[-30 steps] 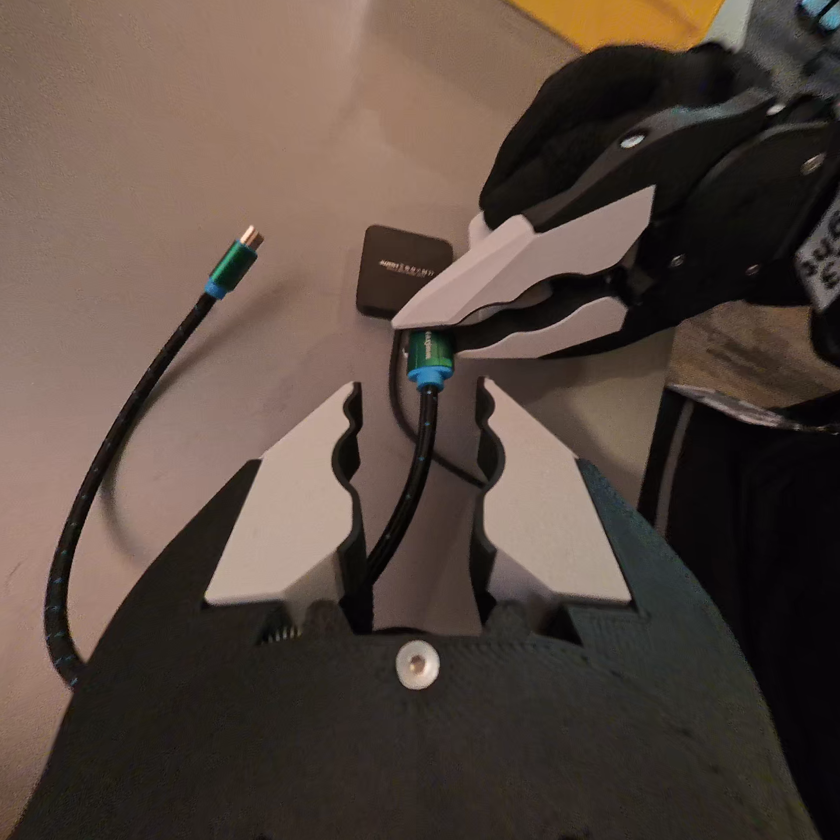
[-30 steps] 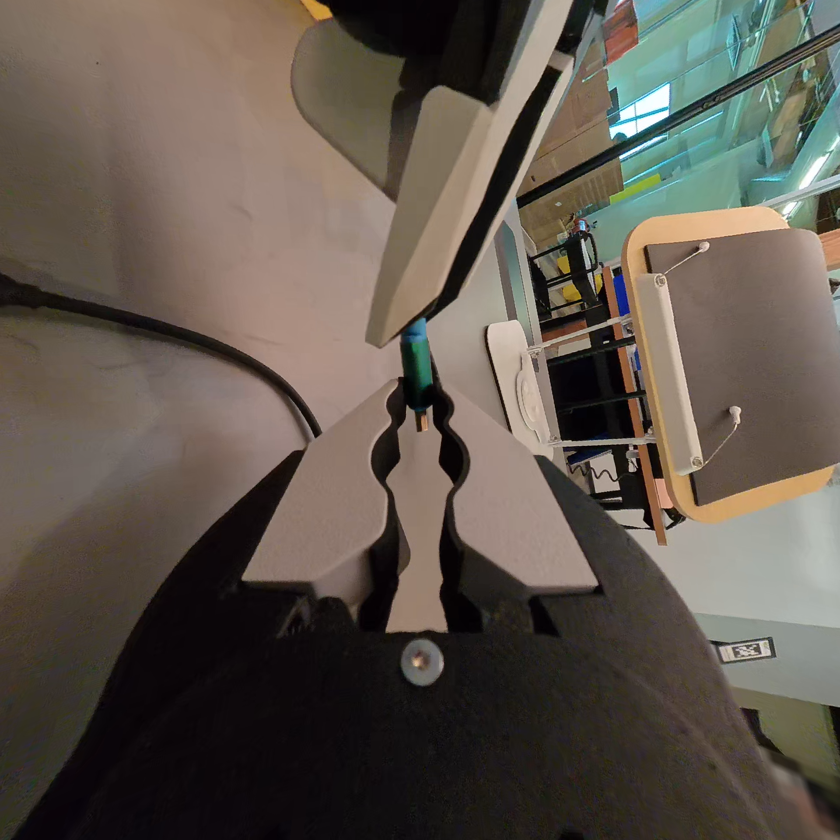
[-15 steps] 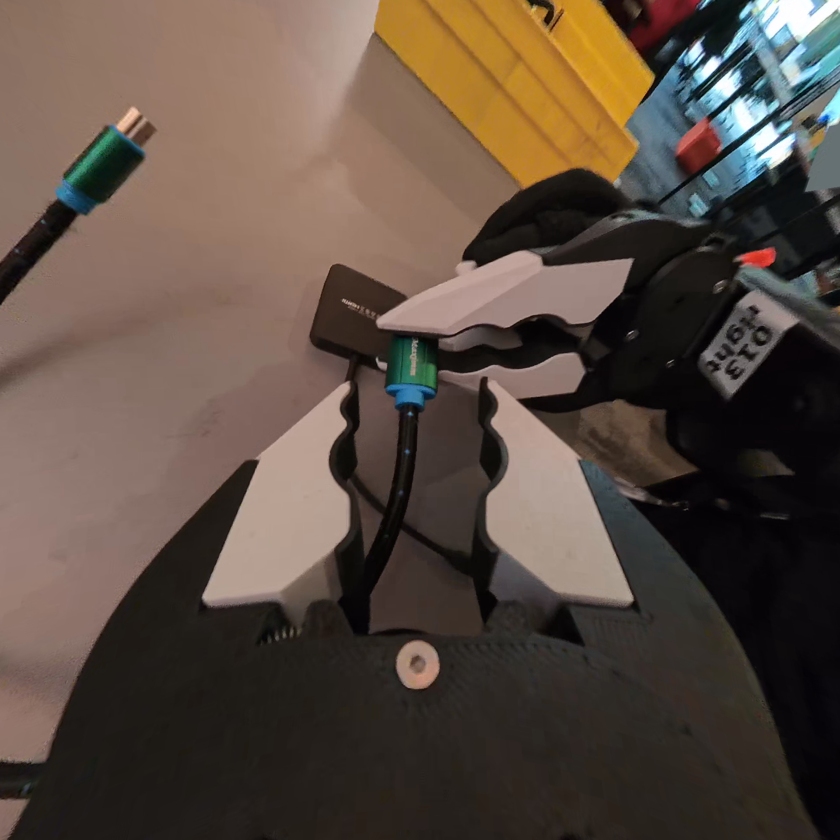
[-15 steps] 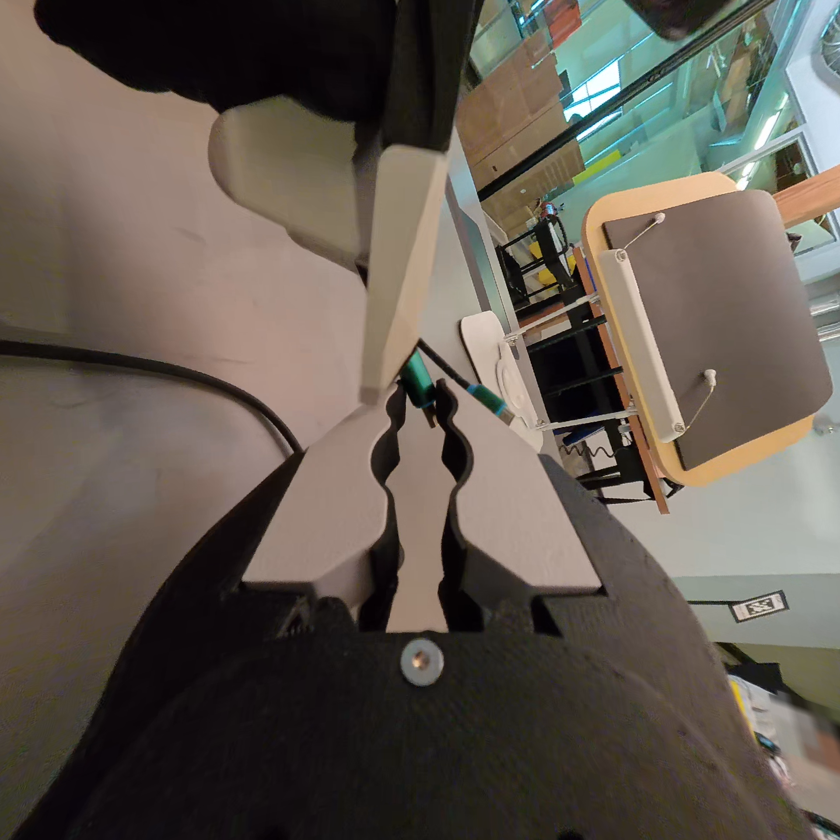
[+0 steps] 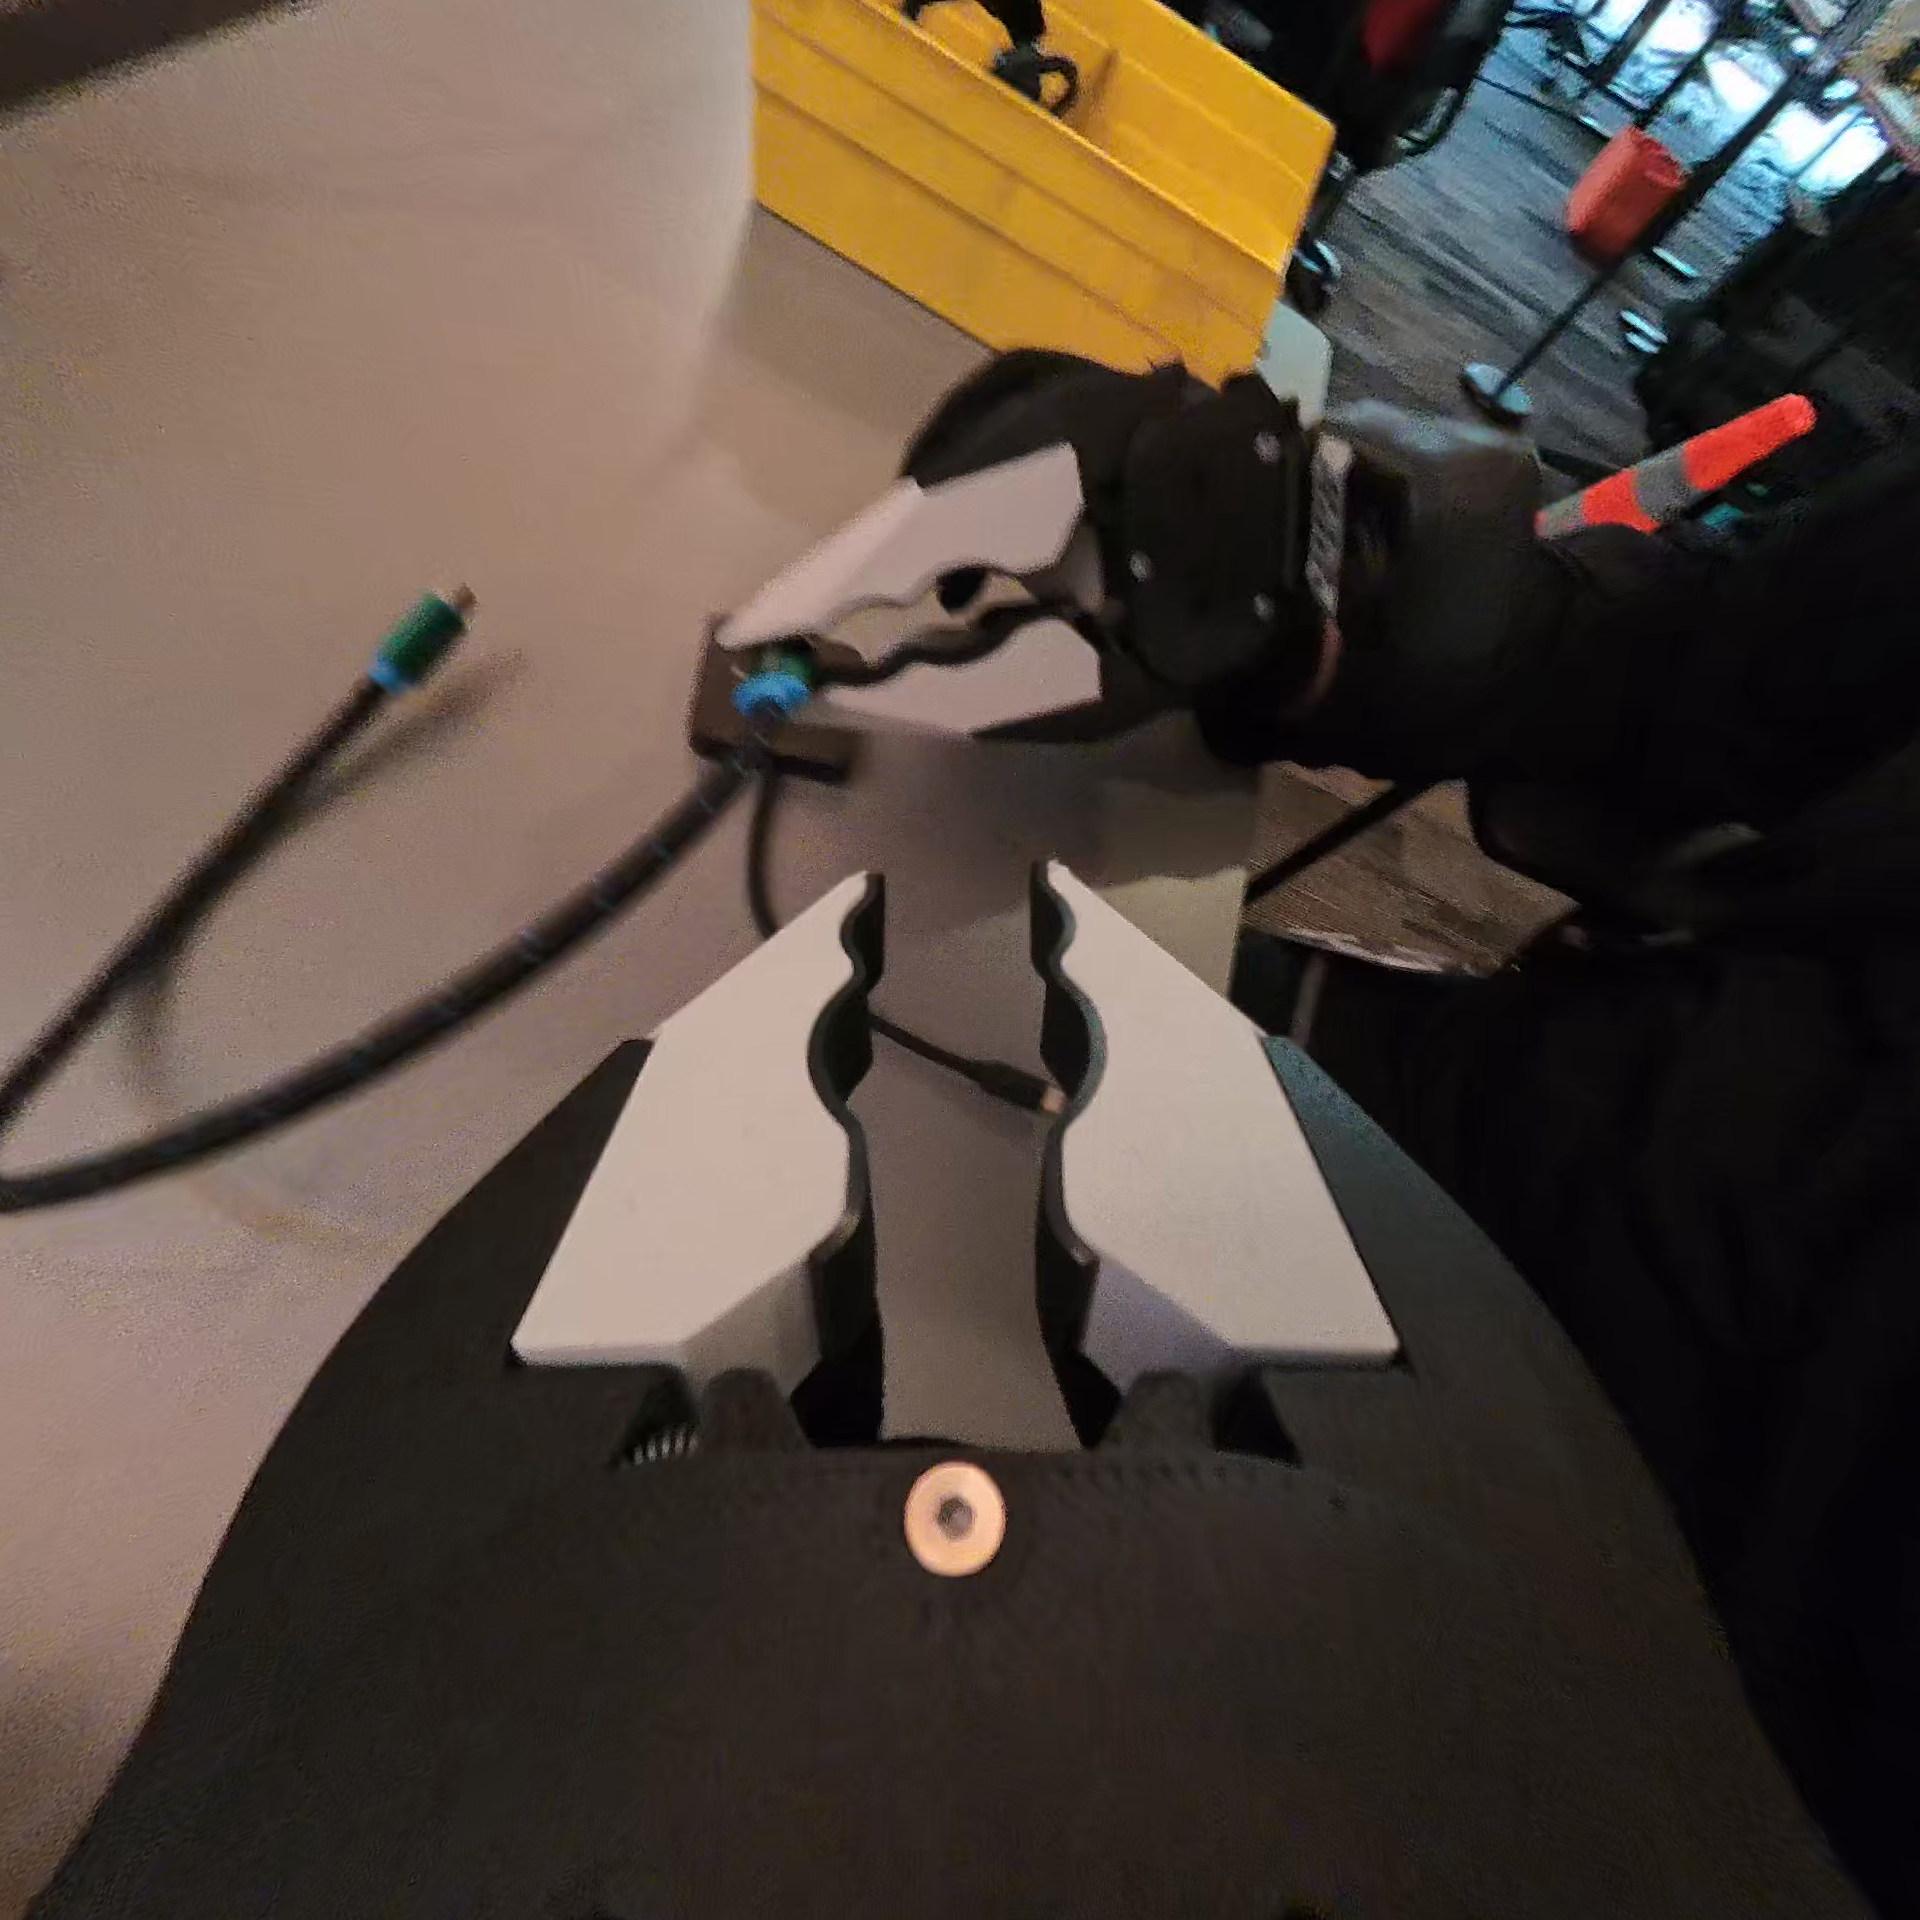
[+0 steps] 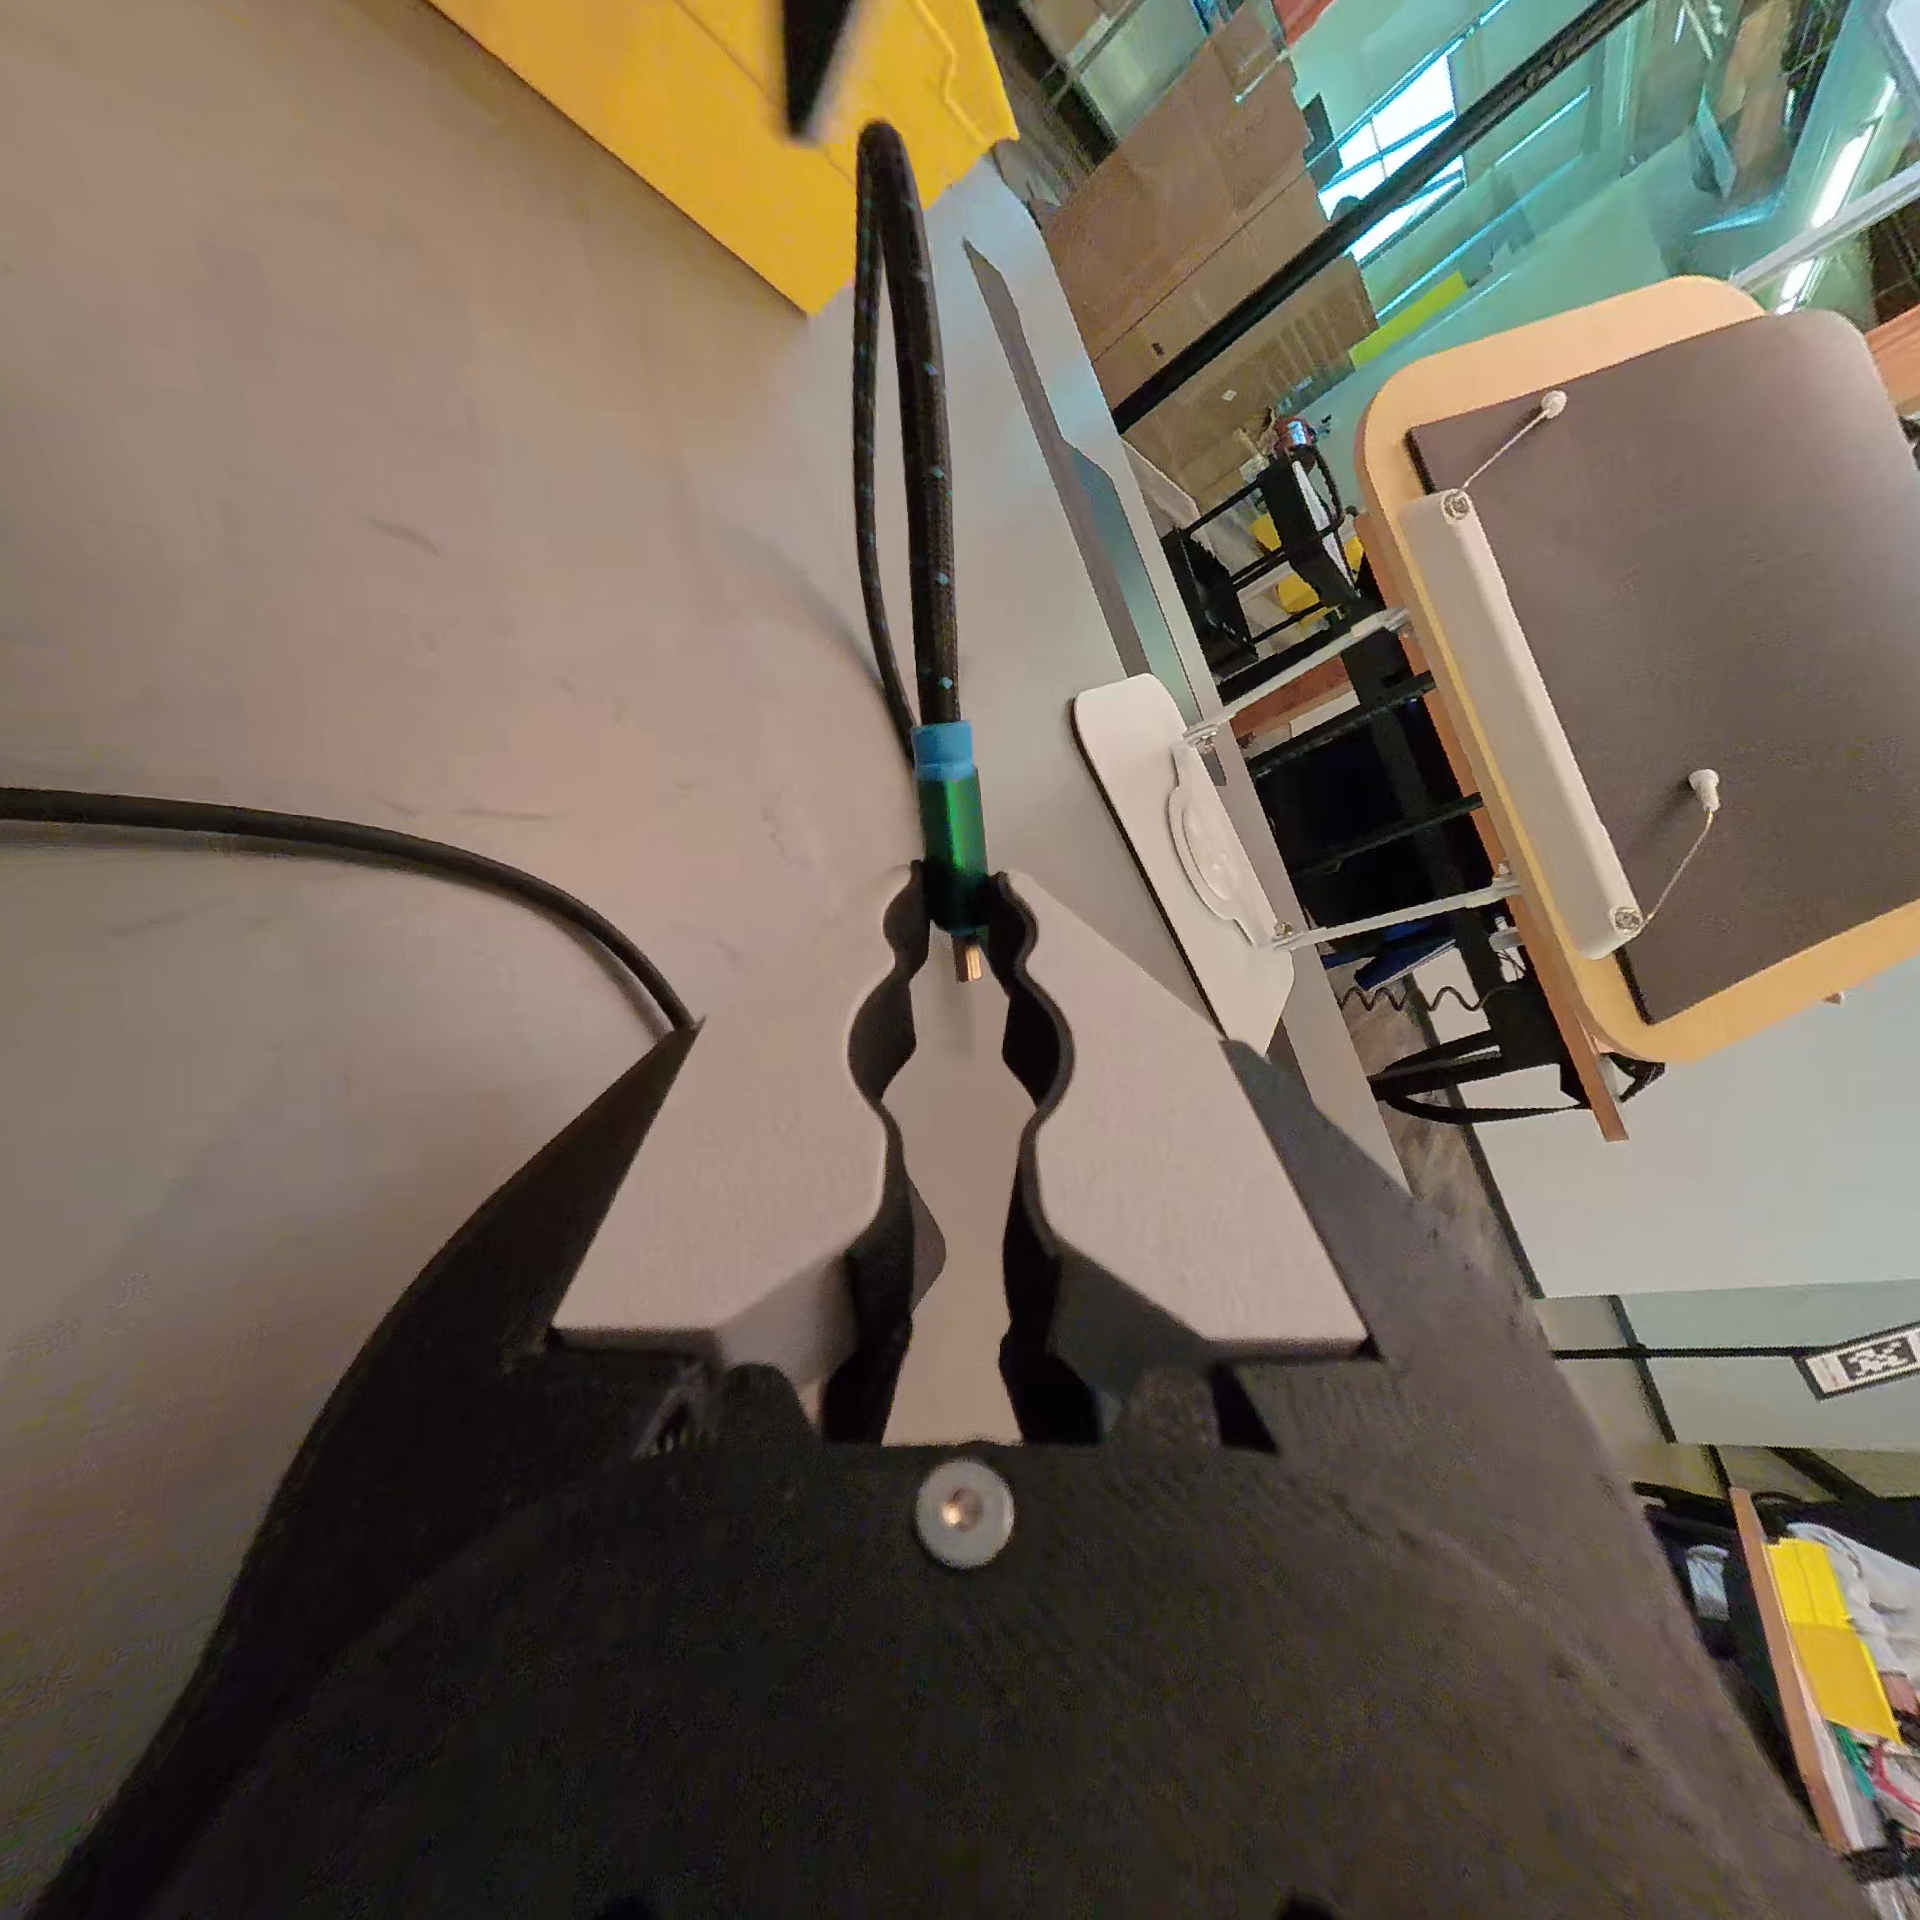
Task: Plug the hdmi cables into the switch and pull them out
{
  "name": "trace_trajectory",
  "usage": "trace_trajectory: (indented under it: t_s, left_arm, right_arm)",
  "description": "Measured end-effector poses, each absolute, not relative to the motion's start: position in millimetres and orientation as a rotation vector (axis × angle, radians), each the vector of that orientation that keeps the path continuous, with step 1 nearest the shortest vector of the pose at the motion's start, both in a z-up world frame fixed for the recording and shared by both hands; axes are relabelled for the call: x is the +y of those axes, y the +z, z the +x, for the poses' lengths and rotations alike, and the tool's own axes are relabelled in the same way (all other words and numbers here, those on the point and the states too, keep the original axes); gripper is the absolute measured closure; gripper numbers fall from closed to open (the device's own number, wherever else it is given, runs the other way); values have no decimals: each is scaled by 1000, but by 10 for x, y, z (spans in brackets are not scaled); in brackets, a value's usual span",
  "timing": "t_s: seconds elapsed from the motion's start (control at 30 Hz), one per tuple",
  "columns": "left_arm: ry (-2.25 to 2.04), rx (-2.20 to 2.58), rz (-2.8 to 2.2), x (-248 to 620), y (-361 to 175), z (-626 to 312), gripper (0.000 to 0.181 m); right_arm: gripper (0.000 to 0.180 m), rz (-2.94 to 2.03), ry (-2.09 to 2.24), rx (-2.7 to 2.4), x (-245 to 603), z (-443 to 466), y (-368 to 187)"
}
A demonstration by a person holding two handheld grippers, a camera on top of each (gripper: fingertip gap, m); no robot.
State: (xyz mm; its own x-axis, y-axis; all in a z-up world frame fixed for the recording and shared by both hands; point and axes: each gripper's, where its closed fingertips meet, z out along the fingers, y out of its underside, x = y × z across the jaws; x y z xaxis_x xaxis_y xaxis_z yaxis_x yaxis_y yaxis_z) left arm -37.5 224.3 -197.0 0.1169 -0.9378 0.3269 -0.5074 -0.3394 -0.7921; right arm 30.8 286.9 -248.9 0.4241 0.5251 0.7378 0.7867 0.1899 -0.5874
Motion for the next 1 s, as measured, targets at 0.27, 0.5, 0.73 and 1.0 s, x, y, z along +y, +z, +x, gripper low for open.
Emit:
trace_trajectory:
  t_s: [0.27,0.5,0.73,1.0]
  left_arm:
    - [-1107,1156,-2041,2508,-2550,-160,100]
    - [-1353,1010,-1930,2720,-2399,167,111]
    - [-1566,996,-1854,2623,-2296,248,159]
    - [-1528,1067,-1814,2569,-2283,276,161]
  right_arm:
    - [171,-1450,-267,-1262,2817,208,-2462]
    - [172,-1427,-249,-1284,2762,185,-2421]
    - [172,-1408,-228,-1307,2757,195,-2436]
    - [171,-1398,-183,-1312,2729,221,-2423]
